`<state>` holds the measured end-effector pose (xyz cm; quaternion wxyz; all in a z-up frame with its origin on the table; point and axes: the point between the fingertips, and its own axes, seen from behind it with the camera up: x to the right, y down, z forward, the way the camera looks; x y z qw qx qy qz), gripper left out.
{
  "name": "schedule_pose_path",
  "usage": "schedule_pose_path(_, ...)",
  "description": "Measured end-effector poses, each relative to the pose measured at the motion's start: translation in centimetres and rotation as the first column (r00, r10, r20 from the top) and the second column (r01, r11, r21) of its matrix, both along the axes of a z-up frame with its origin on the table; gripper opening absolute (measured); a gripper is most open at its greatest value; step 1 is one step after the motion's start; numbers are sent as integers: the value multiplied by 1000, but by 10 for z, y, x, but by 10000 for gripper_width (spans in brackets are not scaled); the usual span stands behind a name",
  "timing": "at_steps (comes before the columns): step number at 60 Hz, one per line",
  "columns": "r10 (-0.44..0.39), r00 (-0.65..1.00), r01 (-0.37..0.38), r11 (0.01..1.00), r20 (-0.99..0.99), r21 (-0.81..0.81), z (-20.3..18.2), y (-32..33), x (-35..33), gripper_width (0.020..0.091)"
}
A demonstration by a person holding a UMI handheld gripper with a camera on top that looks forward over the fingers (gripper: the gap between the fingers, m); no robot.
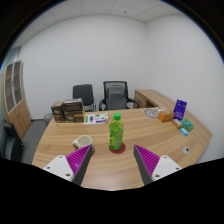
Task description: Pour water
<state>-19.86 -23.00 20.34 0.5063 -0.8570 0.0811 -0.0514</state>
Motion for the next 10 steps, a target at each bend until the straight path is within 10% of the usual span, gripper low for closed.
schedule_pose_path(10, -32, 999, 32, 999, -9, 29, 13, -4, 2, 848)
